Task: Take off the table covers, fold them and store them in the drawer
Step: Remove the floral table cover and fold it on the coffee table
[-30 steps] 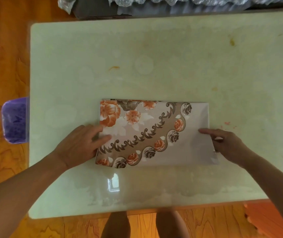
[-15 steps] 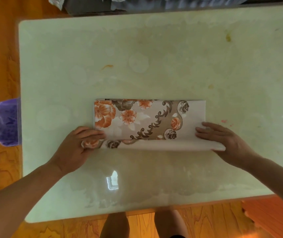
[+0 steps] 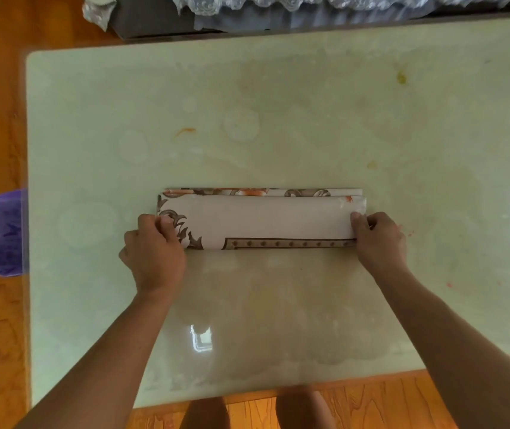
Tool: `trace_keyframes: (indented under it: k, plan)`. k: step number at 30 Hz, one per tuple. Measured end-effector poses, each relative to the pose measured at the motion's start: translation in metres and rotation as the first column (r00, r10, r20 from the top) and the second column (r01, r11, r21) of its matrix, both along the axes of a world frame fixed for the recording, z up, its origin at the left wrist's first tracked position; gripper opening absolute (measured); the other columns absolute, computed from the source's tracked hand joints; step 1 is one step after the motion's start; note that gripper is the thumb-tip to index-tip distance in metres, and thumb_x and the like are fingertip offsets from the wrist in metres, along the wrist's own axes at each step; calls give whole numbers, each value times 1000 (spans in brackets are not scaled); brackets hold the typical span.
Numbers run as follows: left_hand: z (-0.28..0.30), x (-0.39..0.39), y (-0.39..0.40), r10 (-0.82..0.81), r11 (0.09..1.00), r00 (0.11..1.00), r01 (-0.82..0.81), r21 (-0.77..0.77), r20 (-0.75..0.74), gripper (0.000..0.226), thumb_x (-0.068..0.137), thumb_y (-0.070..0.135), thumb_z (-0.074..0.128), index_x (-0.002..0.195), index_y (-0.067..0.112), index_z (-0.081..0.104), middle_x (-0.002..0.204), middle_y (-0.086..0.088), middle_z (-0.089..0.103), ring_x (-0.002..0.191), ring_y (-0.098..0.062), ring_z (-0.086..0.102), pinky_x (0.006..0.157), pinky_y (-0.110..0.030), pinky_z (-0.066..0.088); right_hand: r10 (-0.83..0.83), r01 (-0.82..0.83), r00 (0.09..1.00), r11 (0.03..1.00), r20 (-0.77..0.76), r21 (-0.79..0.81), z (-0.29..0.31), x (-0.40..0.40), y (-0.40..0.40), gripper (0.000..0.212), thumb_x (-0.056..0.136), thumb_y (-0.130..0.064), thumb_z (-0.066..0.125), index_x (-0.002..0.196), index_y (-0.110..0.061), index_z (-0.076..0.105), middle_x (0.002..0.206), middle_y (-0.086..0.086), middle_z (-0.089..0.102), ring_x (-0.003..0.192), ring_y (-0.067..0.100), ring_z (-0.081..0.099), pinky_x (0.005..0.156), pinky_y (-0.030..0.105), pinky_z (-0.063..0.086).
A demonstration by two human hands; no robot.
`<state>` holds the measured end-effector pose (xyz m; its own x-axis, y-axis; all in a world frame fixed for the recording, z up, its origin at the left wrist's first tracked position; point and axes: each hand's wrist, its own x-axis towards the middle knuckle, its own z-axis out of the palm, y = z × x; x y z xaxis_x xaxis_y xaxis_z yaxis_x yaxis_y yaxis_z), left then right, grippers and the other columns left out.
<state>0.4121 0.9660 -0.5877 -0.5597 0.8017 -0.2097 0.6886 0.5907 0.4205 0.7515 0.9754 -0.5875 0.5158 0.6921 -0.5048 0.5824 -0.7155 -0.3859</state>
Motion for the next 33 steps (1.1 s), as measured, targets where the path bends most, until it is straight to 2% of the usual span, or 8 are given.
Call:
trace_keyframes:
  k: [3,9,14,18,24,26,30,33]
  plan:
    - [-2,-5,-2,-17,986,987,-10,164,160,22,105,20,49,88,7,52,77,0,51,85,-33,52,74,-38,39,21,-27,997,997,75,77,-4,-5,2,32,100,-46,48,90,-16,55,90,7,59,88,30,53,71,36,37]
    - [-7,-12,6,27,995,966,-50,82,256,25,103,21,53,81,10,50,78,-8,56,76,-27,53,64,-33,36,-86,80,996,958,8,277,-7,-16,-6,23,102,-39,48,95,-17,52,77,-3,54,85,30,53,70,37,36]
    - [-4,-4,18,73,997,970,-75,-1,233,23,105,21,47,90,5,52,90,-13,58,83,-29,52,71,-36,35,-71,42,987,979,143,197,-6,-27,5,33,107,-38,32,91,-13,45,68,0,53,76,31,44,93,46,36]
    - [-8,-1,21,93,996,976,-94,-4,196,19,104,20,47,93,6,54,97,-15,60,87,-29,53,74,-38,38,-43,-6,963,983,265,183,-11,-30,9,36,107,-36,23,91,-11,43,83,21,69,84,39,58,95,43,28]
    - [-3,4,20,99,994,980,-105,22,171,13,99,12,54,110,4,52,117,-19,52,98,-40,58,78,-44,47,-14,-38,936,989,352,141,-18,-23,7,41,105,-42,28,91,-12,52,82,13,65,86,33,56,98,45,28]
    - [0,8,20,-85,994,994,89,60,-62,39,91,5,56,129,6,50,136,-22,43,115,-45,51,93,-54,47,15,-68,930,989,368,132,-20,-22,8,41,105,-40,30,88,-10,52,75,10,59,86,34,54,95,45,28]
    - [-2,40,25,-786,584,562,812,-10,-257,57,98,26,50,154,19,42,162,-17,31,149,-42,26,119,-58,25,77,-121,920,988,385,91,-22,-20,8,38,105,-37,28,84,-11,47,60,2,45,67,28,44,89,45,31]
    - [-19,54,32,-904,415,377,886,-205,-201,63,106,52,26,163,27,18,170,-9,15,157,-33,6,126,-53,8,75,-102,930,993,359,58,-25,-19,9,40,107,-38,23,87,-13,46,60,0,47,64,27,42,93,44,30]
